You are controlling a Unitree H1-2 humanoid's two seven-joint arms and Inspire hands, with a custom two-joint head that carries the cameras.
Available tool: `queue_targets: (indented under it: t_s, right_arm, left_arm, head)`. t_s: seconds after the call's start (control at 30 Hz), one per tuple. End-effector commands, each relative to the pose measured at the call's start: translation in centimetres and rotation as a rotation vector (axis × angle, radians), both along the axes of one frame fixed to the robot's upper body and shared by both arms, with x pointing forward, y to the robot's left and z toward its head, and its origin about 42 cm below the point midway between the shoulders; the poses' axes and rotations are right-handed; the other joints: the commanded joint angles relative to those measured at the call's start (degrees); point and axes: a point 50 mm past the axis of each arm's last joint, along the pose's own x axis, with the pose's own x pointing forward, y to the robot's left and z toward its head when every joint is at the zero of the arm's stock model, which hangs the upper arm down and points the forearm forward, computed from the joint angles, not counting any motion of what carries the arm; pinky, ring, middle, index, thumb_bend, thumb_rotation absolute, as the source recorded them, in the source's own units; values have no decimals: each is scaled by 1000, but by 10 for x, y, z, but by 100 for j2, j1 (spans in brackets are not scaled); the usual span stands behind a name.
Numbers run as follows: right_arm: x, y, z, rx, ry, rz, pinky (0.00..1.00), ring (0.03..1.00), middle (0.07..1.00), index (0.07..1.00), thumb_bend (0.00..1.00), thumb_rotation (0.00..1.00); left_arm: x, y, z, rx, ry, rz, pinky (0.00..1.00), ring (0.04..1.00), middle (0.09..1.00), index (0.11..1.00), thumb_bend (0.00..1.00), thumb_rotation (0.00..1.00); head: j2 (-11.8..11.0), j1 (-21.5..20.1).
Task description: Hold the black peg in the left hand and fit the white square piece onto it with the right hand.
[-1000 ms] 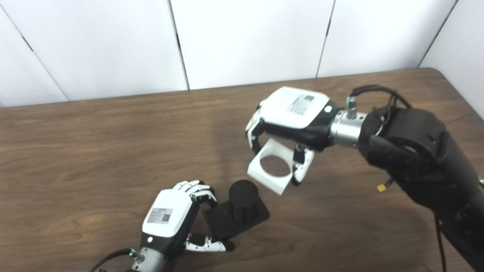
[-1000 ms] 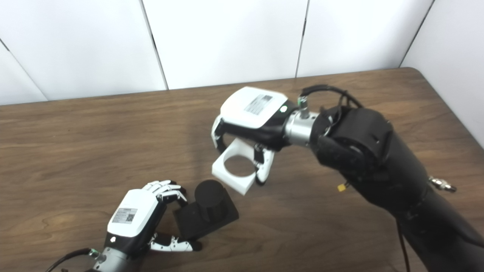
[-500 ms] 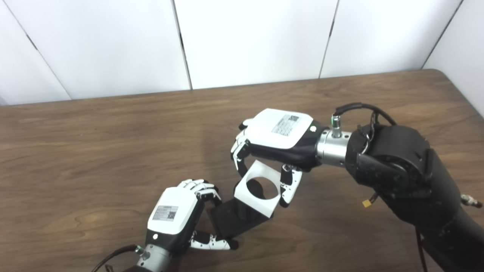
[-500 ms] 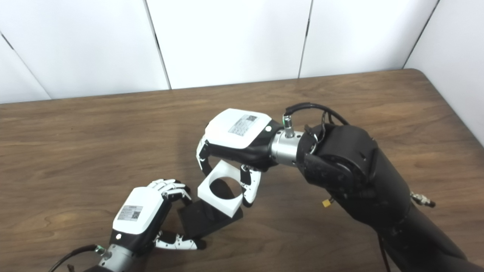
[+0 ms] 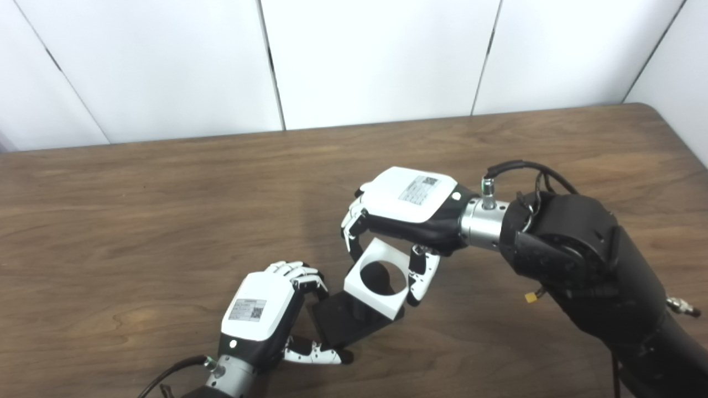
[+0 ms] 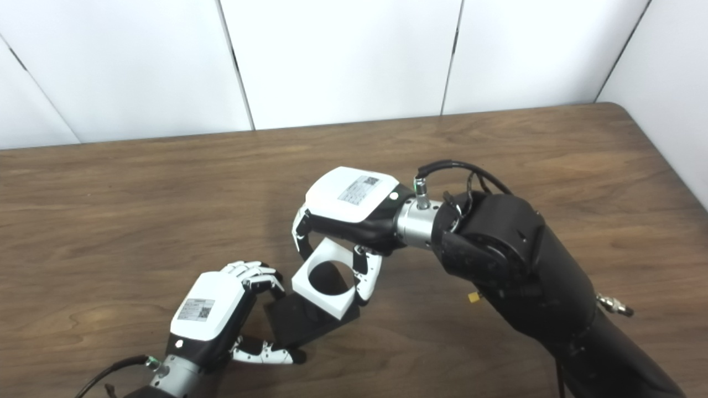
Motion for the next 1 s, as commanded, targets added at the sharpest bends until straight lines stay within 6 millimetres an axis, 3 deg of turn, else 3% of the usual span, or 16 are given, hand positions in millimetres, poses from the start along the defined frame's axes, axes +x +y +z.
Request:
queue_targets:
  t_s: [0.0,0.97]
  right_arm:
    - [2,2,6,15,-49,12,915,830,771,484,523,131]
    - [4,13,-8,26,-23,35,912,831,776,484,523,129]
  left_arm:
    - [-6,-6,-13,65,63,-33,841,821,750,484,522,50]
    - [-5,-10,-12,56,56,-34,835,820,748,484,523,51]
  head:
    - [4,-9]
    - [57,42]
